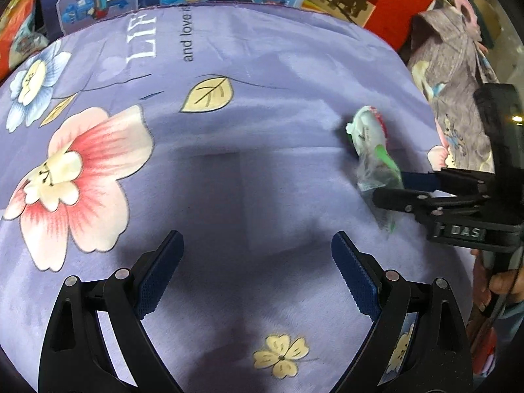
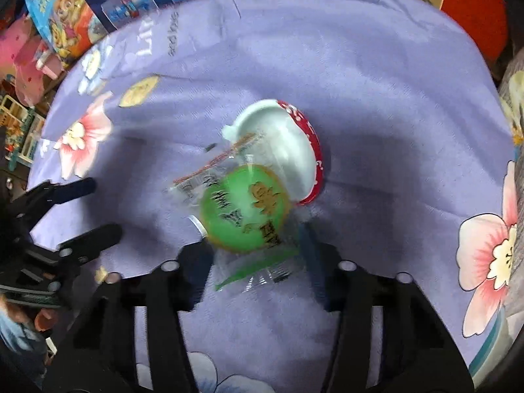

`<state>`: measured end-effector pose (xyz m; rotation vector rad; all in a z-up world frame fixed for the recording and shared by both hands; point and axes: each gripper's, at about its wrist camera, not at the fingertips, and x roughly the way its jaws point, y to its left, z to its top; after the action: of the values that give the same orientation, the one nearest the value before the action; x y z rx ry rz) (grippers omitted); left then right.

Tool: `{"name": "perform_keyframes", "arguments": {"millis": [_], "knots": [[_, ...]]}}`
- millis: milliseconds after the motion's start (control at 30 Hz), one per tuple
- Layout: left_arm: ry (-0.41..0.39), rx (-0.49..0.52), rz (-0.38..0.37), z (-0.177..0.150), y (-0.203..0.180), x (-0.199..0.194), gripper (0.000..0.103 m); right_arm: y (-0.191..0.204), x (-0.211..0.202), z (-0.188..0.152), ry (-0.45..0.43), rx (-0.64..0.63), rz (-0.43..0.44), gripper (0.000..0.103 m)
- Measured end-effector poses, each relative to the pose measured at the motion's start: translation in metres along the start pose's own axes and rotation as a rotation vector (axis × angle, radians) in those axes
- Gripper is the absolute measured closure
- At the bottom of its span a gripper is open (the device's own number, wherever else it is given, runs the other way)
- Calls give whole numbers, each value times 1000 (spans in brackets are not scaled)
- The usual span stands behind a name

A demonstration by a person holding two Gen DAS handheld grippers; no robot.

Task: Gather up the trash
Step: 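Grasp the white-red plastic cup with the left tool while the right tool grasps the green candy wrapper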

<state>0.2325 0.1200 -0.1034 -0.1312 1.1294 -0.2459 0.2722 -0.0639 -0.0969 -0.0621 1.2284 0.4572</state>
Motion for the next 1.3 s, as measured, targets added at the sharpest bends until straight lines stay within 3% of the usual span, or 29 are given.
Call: {"name": "perform_keyframes", "arguments": {"millis": [100,333,600,800,967,1033,1100,1300], "knots": [[3,0,-16,4,-6,3,11,-5,-15,-2,-16,9,21,73],[-3,37,-50,21,-42,13,11,-39,-52,-13,-78,95,1,77],[2,124,-46,53,-88,36,11,-94,-71,-28,-130,207,-99,77],[8,27,-58,73,-102,60,11,-120,-68,-35,-151,257,-100,77],[20,9,-13,77,-113,80,11,-126,-62,-38,-152,251,-87,77],[4,19,12,77,-116,81,17,-127,-61,-38,-155,248,-81,77],[-11,33,35,77,-121,81,30,-127,-61,-38,-160,248,-75,77],[-23,62,28,72,-125,76,31,-126,-63,-41,-170,251,-64,77]]}}
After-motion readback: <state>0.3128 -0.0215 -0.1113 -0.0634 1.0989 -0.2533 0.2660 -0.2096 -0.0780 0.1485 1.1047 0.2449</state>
